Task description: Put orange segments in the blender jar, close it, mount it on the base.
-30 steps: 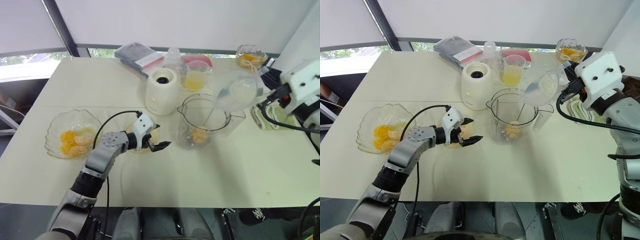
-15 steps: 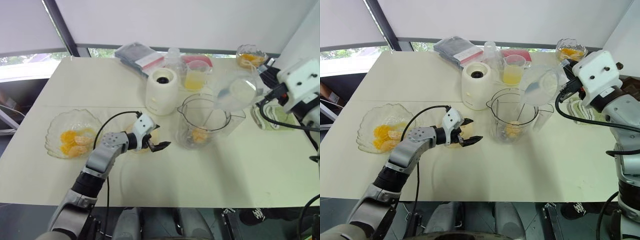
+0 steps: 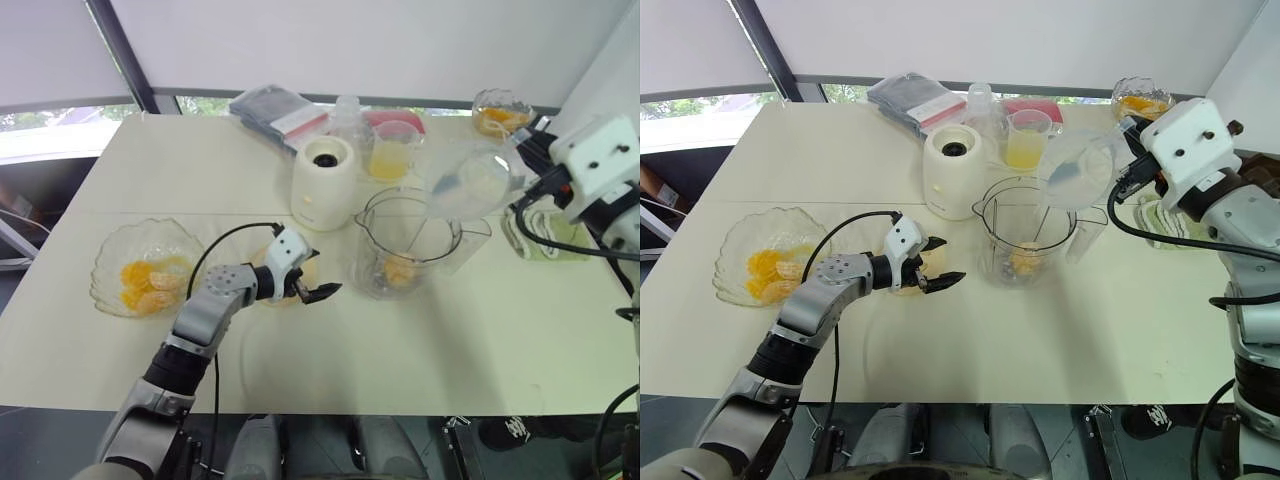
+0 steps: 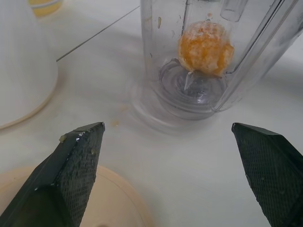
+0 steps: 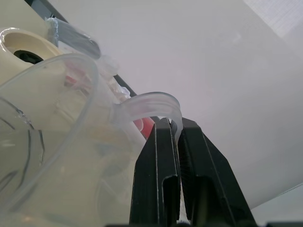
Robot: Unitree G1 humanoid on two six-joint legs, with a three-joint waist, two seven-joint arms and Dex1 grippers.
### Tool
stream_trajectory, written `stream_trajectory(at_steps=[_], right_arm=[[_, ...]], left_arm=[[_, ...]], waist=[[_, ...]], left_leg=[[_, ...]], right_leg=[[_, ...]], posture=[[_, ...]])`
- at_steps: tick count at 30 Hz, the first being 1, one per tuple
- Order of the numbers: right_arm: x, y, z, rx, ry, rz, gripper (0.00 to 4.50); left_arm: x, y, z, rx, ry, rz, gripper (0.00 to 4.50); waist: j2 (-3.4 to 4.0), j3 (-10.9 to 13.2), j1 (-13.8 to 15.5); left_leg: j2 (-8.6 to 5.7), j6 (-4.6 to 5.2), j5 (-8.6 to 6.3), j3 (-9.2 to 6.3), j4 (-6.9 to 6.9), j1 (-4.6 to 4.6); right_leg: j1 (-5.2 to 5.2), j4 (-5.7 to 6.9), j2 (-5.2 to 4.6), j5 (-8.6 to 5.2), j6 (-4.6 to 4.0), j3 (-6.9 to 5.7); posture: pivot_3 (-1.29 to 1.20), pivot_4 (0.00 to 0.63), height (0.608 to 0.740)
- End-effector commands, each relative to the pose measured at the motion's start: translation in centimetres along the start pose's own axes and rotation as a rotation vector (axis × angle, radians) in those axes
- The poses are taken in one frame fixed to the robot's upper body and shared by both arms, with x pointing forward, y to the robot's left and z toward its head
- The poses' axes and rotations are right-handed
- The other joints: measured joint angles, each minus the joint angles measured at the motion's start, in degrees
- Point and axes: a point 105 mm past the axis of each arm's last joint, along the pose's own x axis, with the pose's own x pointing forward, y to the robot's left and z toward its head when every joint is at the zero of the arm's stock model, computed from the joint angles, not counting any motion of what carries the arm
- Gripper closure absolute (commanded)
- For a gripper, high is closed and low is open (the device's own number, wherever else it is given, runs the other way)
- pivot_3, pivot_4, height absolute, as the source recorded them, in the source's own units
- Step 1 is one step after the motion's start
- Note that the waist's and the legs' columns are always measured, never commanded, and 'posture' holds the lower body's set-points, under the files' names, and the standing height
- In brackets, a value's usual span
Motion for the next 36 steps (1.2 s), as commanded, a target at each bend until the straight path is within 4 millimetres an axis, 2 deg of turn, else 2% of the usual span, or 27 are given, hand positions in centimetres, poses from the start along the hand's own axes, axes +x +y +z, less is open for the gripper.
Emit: stream_trajectory(at_steps=[1,15,20,32,36], right_arm=[[-0.2,-1.2,1.9,-0.058,-0.066,-0.046,4.48],[-0.1,-1.1,2.0,-0.101,-0.067,-0.046,4.48],[-0.1,-1.6,1.8,0.013,-0.069,-0.082,4.48],[0.2,-3.4,1.1,0.408,-0.035,-0.167,4.48],[0.1,-3.5,0.2,0.541,0.01,-0.18,4.48]], left_arm=[[-0.1,0.1,1.0,0.036,-0.035,0.006,0.0],[-0.1,0.0,1.0,0.034,-0.036,0.008,0.0],[-0.1,0.0,1.0,0.034,-0.036,0.007,0.0],[-0.1,-0.2,1.0,0.031,-0.036,0.004,0.0],[-0.2,-0.2,1.0,0.029,-0.032,0.005,0.0]], waist=[[0.0,0.0,0.0],[0.0,0.0,0.0],[0.0,0.0,-0.03],[0.01,-0.01,-0.04],[0.02,-0.01,-0.01]], left_leg=[[0.0,0.0,0.0,0.0,0.0,0.0],[0.0,0.0,0.0,0.0,0.01,0.0],[0.0,0.0,0.0,0.0,0.02,0.0],[0.03,0.0,0.0,-0.01,0.03,0.0],[0.06,0.0,0.0,-0.02,0.03,0.0]], right_leg=[[0.0,0.0,0.0,0.0,0.0,0.0],[0.0,0.01,0.0,0.0,0.0,0.0],[0.0,0.02,0.0,0.0,0.0,0.0],[0.0,0.05,-0.01,0.01,0.0,0.0],[0.0,0.05,-0.01,0.01,0.0,0.0]], posture=[[0.0,0.15,0.74],[0.0,0.15,0.74],[0.0,0.15,0.74],[0.0,0.15,0.74],[0.0,0.15,0.74]])
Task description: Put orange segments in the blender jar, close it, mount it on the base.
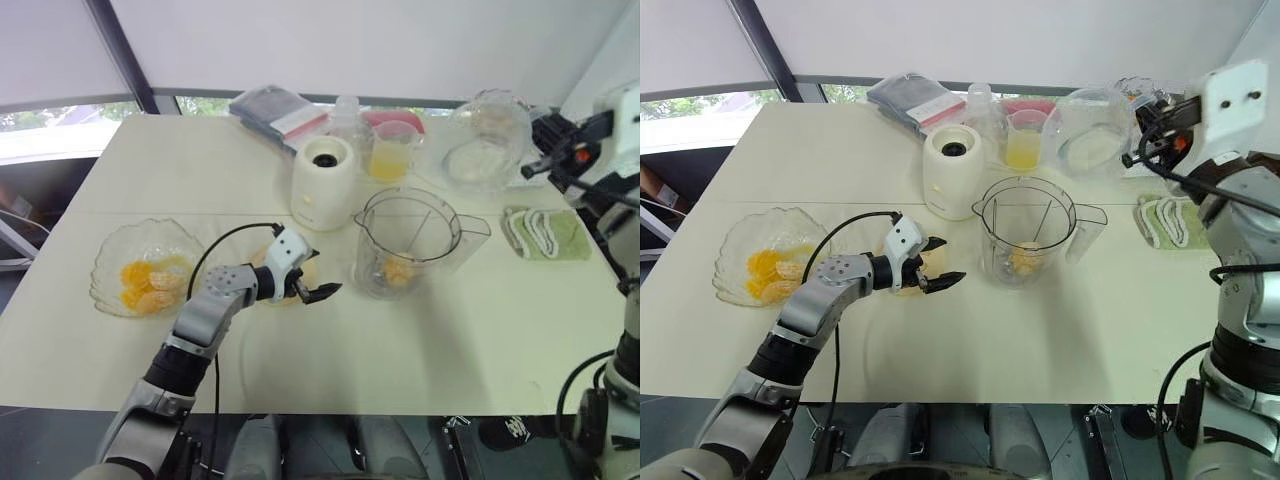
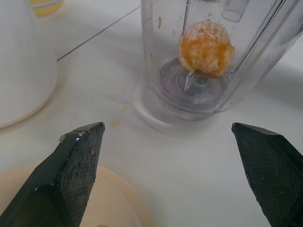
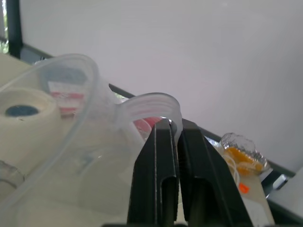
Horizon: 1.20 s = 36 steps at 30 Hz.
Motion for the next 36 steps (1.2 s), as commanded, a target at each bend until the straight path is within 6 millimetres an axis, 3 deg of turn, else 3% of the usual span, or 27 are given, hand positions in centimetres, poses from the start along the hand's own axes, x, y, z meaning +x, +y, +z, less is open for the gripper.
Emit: stream_trajectory(at_steps=[1,5,11,18,36], right_arm=[[-0.8,-1.2,1.2,0.099,-0.033,-0.048,4.48],[-1.3,-2.2,-0.1,0.185,0.017,-0.111,4.48],[-2.5,-5.1,-1.0,0.338,-0.007,-0.302,4.48],[-4.8,-8.0,-4.4,0.508,0.022,-0.531,4.48],[-11.5,-7.4,-15.8,0.637,0.15,-0.882,4.48]], left_arm=[[-0.2,-0.2,1.0,0.032,-0.032,-0.002,0.0],[-0.4,-0.3,0.9,0.031,-0.025,-0.004,0.0],[-0.4,-0.4,0.8,0.031,-0.02,-0.012,0.0],[-0.1,-0.8,0.8,0.036,-0.017,-0.033,0.0],[-0.5,-1.2,0.7,0.034,0.0,-0.047,0.0]], waist=[[0.0,0.0,0.01],[0.0,0.0,0.01],[0.01,-0.01,-0.01],[0.03,-0.02,-0.04],[0.25,-0.13,-0.15]], left_leg=[[0.01,0.0,0.0,0.0,0.0,0.0],[0.02,0.0,0.0,0.0,0.0,-0.02],[0.01,0.0,0.0,0.01,0.0,-0.02],[-0.01,0.0,0.0,0.01,-0.01,-0.02],[-0.06,0.0,0.0,0.02,-0.04,0.02]], right_leg=[[0.0,0.0,0.0,0.0,0.0,0.0],[0.0,-0.01,-0.02,0.0,0.0,0.0],[0.0,-0.01,-0.02,0.0,0.0,0.0],[0.0,-0.01,-0.01,0.0,0.0,0.0],[0.01,0.01,0.03,0.0,0.01,0.02]], posture=[[0.0,0.15,0.74],[0.0,0.15,0.74],[0.0,0.15,0.74],[0.0,0.15,0.74],[0.0,0.15,0.74]])
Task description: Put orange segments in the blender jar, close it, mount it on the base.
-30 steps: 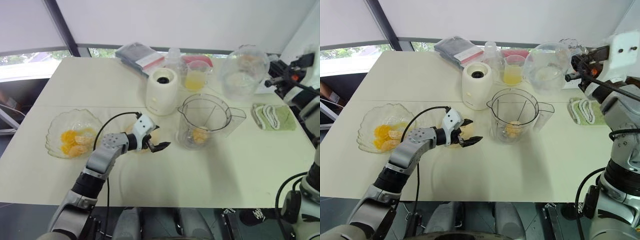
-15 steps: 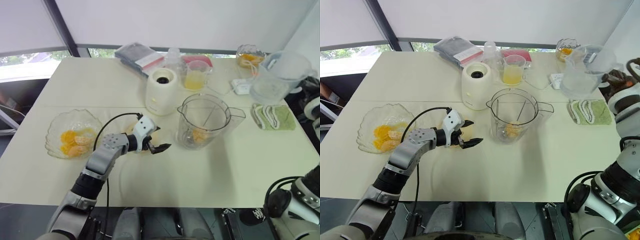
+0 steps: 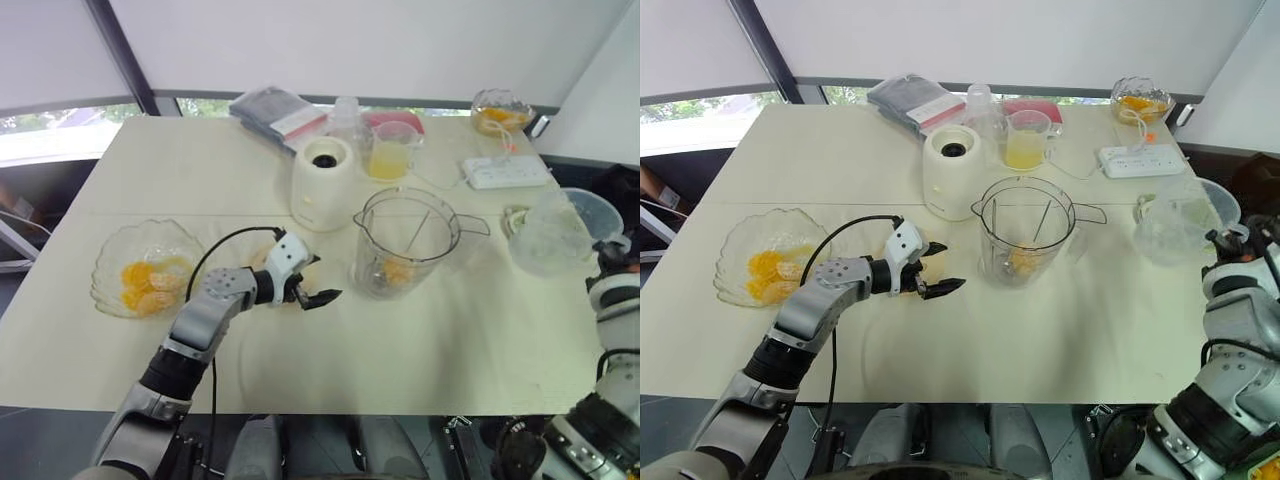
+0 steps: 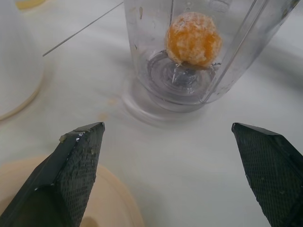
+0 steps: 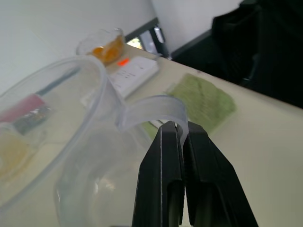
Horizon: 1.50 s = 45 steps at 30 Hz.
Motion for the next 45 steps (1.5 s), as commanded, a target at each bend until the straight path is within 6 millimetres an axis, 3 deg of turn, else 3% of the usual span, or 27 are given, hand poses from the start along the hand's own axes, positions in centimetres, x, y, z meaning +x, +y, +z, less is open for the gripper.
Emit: stream_trajectory(at_steps=[1,7,12,22,36,40,45], right_arm=[[-0.2,-1.4,0.5,0.006,-0.088,-0.05,4.48],[0.3,-3.7,-0.2,0.039,-0.133,-0.143,4.48],[1.0,-3.8,-0.4,0.057,-0.164,-0.147,4.48],[1.9,-4.5,-3.2,0.071,-0.094,-0.177,4.48],[1.2,-6.0,-6.7,-0.007,0.037,-0.233,4.48],[0.8,-6.3,-6.7,-0.012,0.035,-0.234,3.1],[0.4,-5.6,-6.2,-0.03,0.035,-0.188,0.37]], left_arm=[[-0.2,-0.5,0.9,0.026,-0.026,-0.011,0.0],[-0.6,-0.7,0.9,0.03,-0.018,-0.006,0.0],[-0.7,-0.8,0.9,0.026,-0.018,-0.001,0.0],[-1.1,-1.1,0.7,0.022,-0.011,0.011,0.0],[-1.2,-1.1,0.4,0.025,-0.004,0.02,0.0],[-1.2,-1.1,0.3,0.024,-0.004,0.017,0.0],[-1.0,-1.2,0.1,0.025,-0.003,0.011,0.0]], waist=[[0.0,0.0,0.0],[0.05,0.0,-0.27],[0.05,0.0,-0.61],[0.08,0.0,-1.4],[0.06,-0.01,-1.38],[0.05,-0.02,-1.34],[0.06,-0.02,-1.43]], left_leg=[[0.0,0.0,0.0,0.0,0.0,0.0],[0.0,0.0,0.0,0.04,0.0,0.03],[-0.01,0.0,0.01,0.04,0.0,0.05],[0.01,0.0,0.01,0.04,0.0,0.05],[0.03,0.0,0.01,0.02,0.0,0.06],[0.03,0.0,0.01,0.02,0.0,0.12],[0.05,0.0,0.01,0.04,0.0,0.1]], right_leg=[[0.0,0.0,0.0,0.0,0.0,0.0],[0.0,0.0,0.0,0.0,0.0,0.04],[0.01,0.01,0.01,0.0,-0.01,0.07],[0.02,0.0,0.01,0.0,0.0,0.08],[0.06,-0.03,0.01,-0.01,-0.01,0.09],[0.12,-0.04,0.01,-0.01,-0.02,0.09],[0.12,-0.07,0.0,-0.02,-0.01,0.11]], posture=[[0.0,0.15,0.74],[0.0,0.15,0.74],[0.0,0.15,0.74],[0.0,0.15,0.74],[0.0,0.15,0.74],[0.0,0.15,0.74],[0.0,0.15,0.74]])
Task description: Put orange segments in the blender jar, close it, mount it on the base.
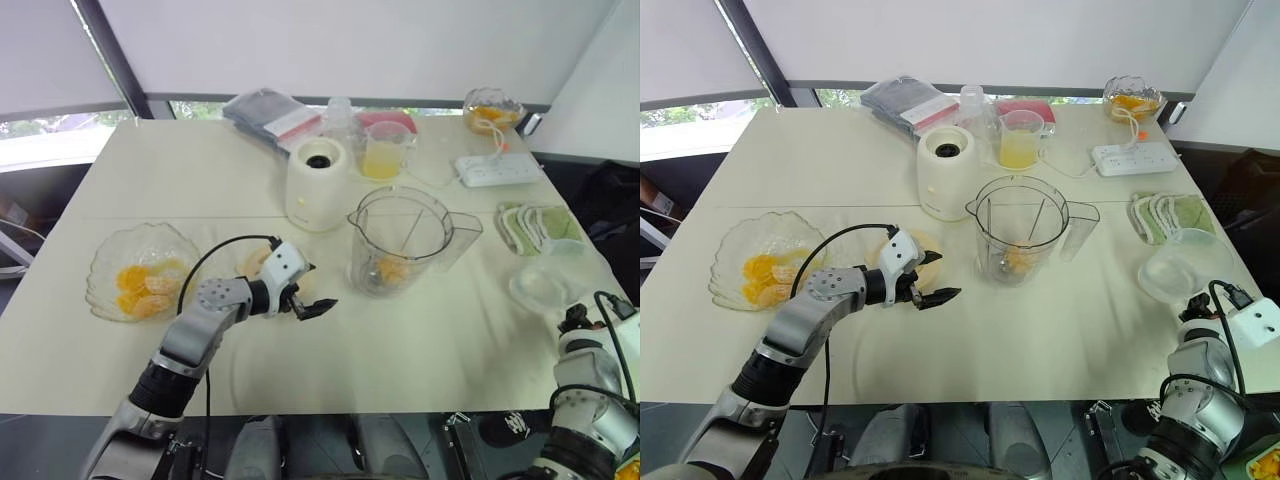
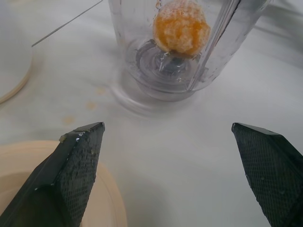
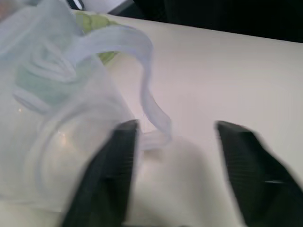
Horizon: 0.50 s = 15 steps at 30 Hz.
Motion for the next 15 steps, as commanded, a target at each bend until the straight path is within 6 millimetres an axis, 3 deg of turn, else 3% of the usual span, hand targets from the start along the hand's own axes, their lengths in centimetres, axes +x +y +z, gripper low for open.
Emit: stream_trajectory(at_steps=[1,10,15], right_arm=[[-0.7,1.0,1.9,-0.006,-0.058,0.058,0.03],[-3.1,1.0,2.6,-0.056,-0.079,0.088,0.03],[-5.8,1.3,2.3,-0.094,-0.049,0.152,0.03]], left_arm=[[0.0,-0.2,0.8,0.032,-0.031,-0.011,0.0],[0.1,-0.4,0.6,0.031,-0.032,-0.015,0.0],[-0.3,0.0,0.2,0.023,-0.022,0.003,0.0]], waist=[[0.0,0.0,-0.12],[0.0,0.0,0.0],[0.0,0.0,0.04]], left_leg=[[0.0,0.0,0.0,0.01,0.0,0.01],[0.03,0.0,0.0,0.01,0.0,0.01],[0.08,0.0,0.0,-0.02,-0.02,0.0]], right_leg=[[0.0,0.0,0.0,0.0,0.0,0.01],[0.0,0.0,0.01,-0.01,-0.01,0.02],[-0.01,-0.01,0.0,-0.03,-0.02,0.01]], posture=[[0.0,0.15,0.74],[0.0,0.15,0.74],[0.0,0.15,0.74]])
